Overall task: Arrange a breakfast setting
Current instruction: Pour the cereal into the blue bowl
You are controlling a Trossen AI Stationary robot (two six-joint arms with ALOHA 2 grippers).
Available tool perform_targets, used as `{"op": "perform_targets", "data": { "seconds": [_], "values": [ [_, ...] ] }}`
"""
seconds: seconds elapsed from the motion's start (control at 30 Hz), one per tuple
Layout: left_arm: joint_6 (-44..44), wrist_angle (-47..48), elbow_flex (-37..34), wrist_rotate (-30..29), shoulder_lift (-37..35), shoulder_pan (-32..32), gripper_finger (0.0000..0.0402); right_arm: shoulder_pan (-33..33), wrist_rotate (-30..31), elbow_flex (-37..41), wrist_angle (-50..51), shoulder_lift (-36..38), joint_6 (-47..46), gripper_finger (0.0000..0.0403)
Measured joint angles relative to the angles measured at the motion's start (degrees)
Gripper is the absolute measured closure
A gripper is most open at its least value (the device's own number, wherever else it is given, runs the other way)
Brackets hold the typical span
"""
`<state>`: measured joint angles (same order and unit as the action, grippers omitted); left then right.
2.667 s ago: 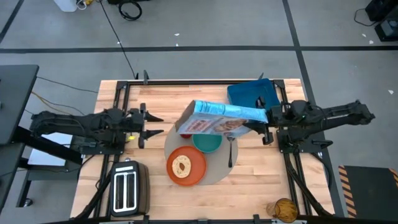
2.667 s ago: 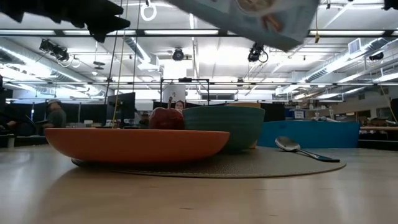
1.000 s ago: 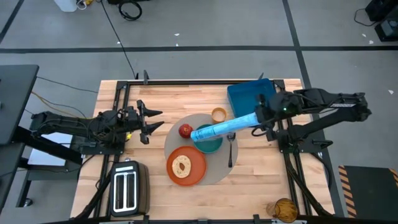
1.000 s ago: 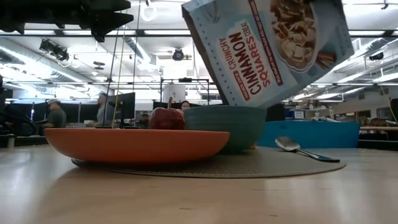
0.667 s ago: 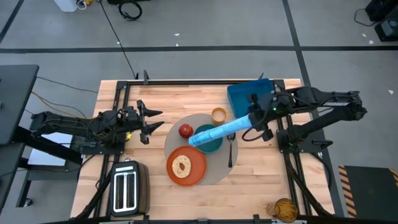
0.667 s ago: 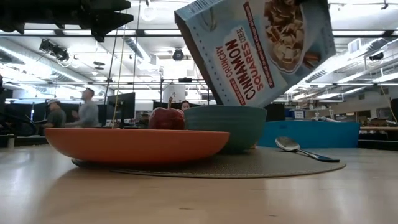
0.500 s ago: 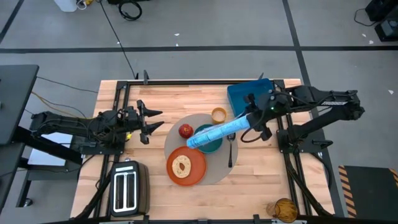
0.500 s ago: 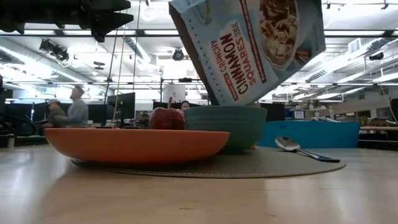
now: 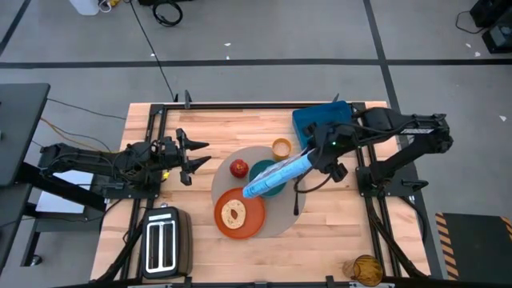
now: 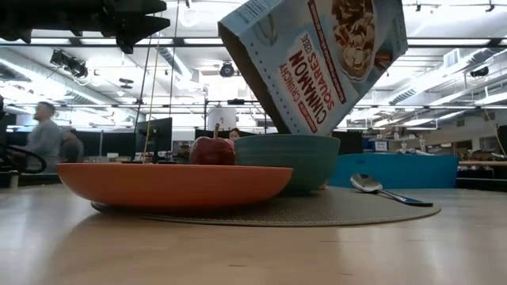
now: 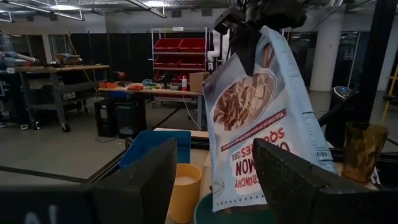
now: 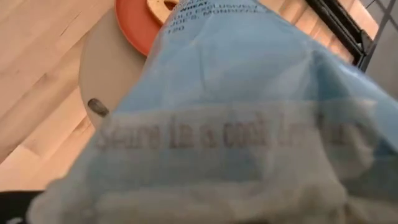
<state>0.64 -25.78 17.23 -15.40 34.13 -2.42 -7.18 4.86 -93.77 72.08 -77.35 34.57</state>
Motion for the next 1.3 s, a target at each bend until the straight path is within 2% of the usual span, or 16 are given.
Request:
{"op": "perform_targets", "data": {
  "seconds": [0.2,0.4,0.9,1.03,1.13,1.3],
  "values": [
    [0.0,0.0,0.0,0.0,0.0,0.0,0.0184,-2.1,-0.1,-5.3,2.1,-4.0,0.3,0.025],
    [0.0,0.0,0.0,0.0,0.0,0.0,0.0184,-3.2,3.4,-6.5,3.7,-6.0,0.2,0.025],
    [0.0,0.0,0.0,0.0,0.0,0.0,0.0184,-4.0,2.7,-6.6,3.6,-5.9,-0.3,0.025],
    [0.0,-0.1,0.0,0.0,0.0,0.0,0.0184,-4.4,5.6,-6.6,4.2,-5.6,-0.7,0.0249],
    [0.0,-0.1,0.0,0.0,0.0,0.0,0.0184,-4.3,2.9,-6.6,4.5,-5.5,-0.9,0.0249],
    [0.0,-0.1,0.0,0.0,0.0,0.0,0.0184,-4.4,2.6,-6.6,4.9,-5.4,-1.8,0.0249]
  ]
}}
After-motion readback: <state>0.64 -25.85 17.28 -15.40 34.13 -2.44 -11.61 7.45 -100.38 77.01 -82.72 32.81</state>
